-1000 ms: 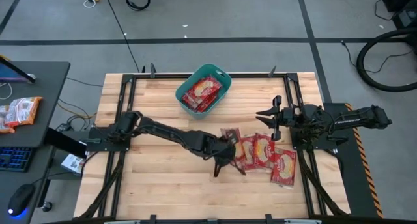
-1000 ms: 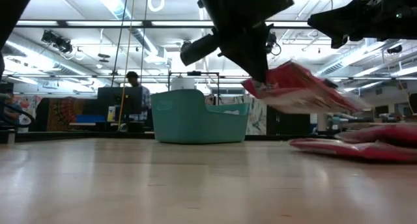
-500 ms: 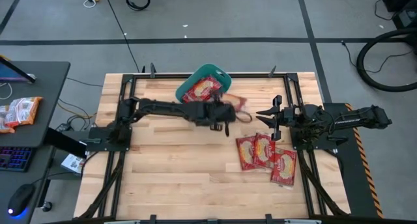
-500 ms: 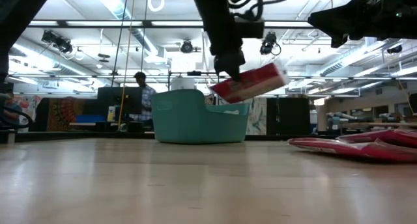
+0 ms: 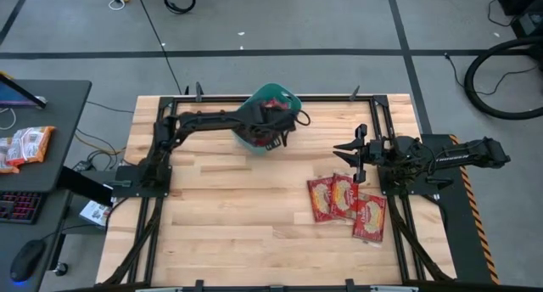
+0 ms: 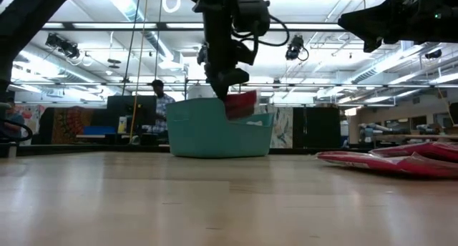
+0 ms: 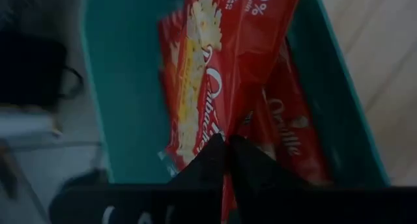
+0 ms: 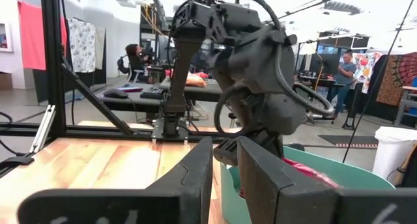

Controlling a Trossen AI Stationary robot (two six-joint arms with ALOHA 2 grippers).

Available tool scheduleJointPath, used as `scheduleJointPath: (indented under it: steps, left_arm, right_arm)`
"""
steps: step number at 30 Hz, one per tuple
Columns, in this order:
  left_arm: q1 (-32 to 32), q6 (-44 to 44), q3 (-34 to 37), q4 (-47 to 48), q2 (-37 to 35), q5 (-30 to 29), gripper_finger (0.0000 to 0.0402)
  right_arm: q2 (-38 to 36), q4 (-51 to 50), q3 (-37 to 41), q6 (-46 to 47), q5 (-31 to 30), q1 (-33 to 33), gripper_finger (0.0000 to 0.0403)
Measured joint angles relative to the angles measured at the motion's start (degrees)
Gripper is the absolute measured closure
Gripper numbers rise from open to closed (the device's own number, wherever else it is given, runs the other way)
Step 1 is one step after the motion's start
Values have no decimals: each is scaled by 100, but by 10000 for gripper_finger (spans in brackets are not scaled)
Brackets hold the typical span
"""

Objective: Sort popcorn bags into baskets
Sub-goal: Put the popcorn bag into the green bin

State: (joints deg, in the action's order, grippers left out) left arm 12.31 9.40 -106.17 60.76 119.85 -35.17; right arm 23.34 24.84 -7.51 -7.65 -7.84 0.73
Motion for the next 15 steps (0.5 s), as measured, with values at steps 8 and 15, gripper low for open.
scheduleJointPath:
  steps: [8,15]
  left_arm:
    - [540,700,0,65,2,1509,380]
    - [756,819,0,85,2,1591,375]
  right_arm:
    - [2,15,0,1,-1,0,325]
    - [2,15,0,1,1,0,325]
